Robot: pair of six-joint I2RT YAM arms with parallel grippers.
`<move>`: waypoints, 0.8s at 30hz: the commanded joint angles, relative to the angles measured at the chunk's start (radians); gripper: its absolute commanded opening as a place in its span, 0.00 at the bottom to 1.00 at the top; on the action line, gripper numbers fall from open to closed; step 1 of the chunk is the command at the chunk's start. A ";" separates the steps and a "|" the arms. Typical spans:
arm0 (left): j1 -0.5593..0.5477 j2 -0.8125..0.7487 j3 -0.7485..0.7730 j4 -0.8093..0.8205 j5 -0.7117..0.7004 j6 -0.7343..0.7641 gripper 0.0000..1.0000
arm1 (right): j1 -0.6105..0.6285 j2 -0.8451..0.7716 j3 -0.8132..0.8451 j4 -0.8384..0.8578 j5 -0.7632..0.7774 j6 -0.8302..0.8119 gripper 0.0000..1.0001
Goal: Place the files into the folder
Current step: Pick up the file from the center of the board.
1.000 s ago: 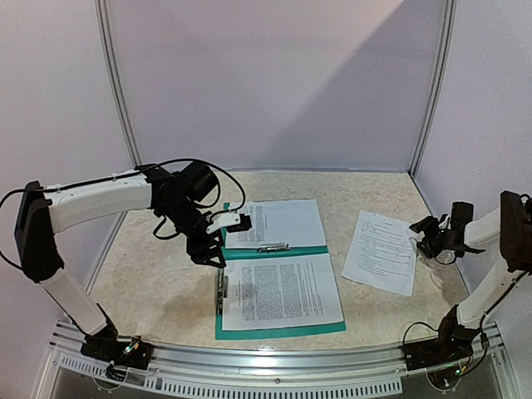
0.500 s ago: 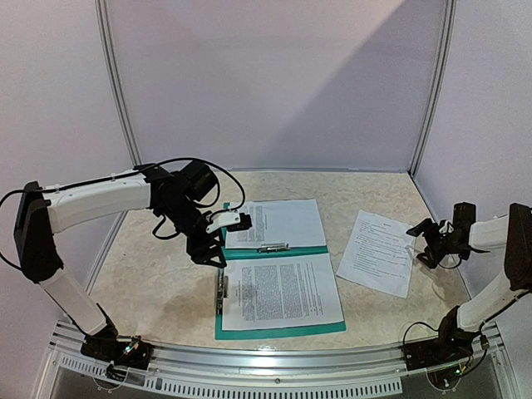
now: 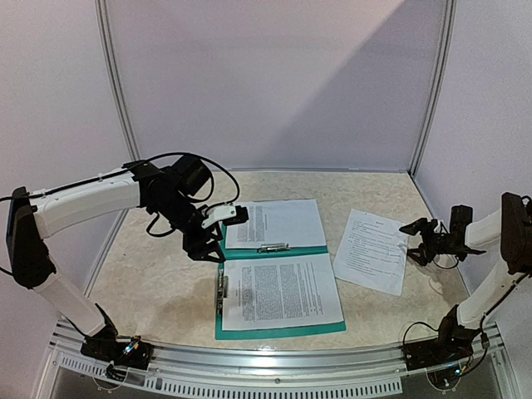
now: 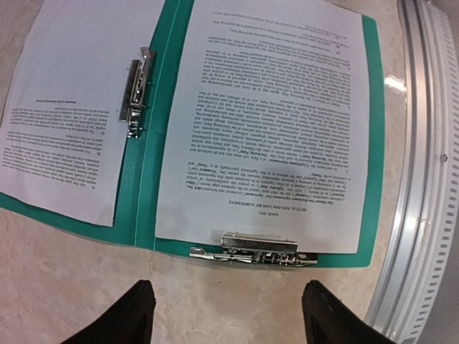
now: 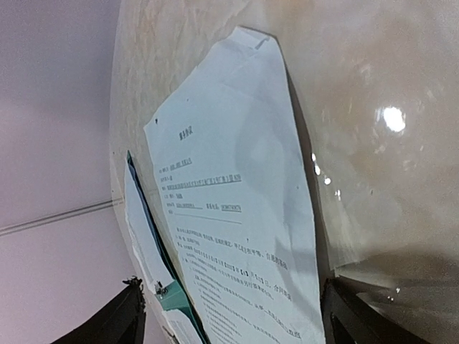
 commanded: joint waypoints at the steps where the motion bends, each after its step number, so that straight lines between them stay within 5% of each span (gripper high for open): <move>1: 0.011 -0.030 -0.007 -0.009 -0.002 0.007 0.73 | 0.009 -0.001 -0.107 -0.052 -0.017 0.060 0.79; 4: 0.011 -0.026 0.003 -0.014 -0.008 0.011 0.73 | 0.009 -0.035 -0.150 0.097 -0.083 0.140 0.69; 7: 0.011 -0.029 0.012 -0.019 -0.011 0.010 0.73 | 0.009 -0.024 -0.130 0.069 -0.115 0.133 0.59; 17: 0.012 -0.037 0.016 -0.026 -0.030 0.024 0.73 | 0.122 0.056 -0.097 0.187 -0.127 0.161 0.44; 23: 0.011 -0.061 0.006 -0.038 -0.034 0.025 0.73 | 0.124 0.014 -0.039 0.070 -0.041 0.120 0.01; 24: 0.011 -0.067 0.007 -0.039 -0.032 0.025 0.73 | 0.124 -0.013 -0.013 0.013 -0.019 0.101 0.00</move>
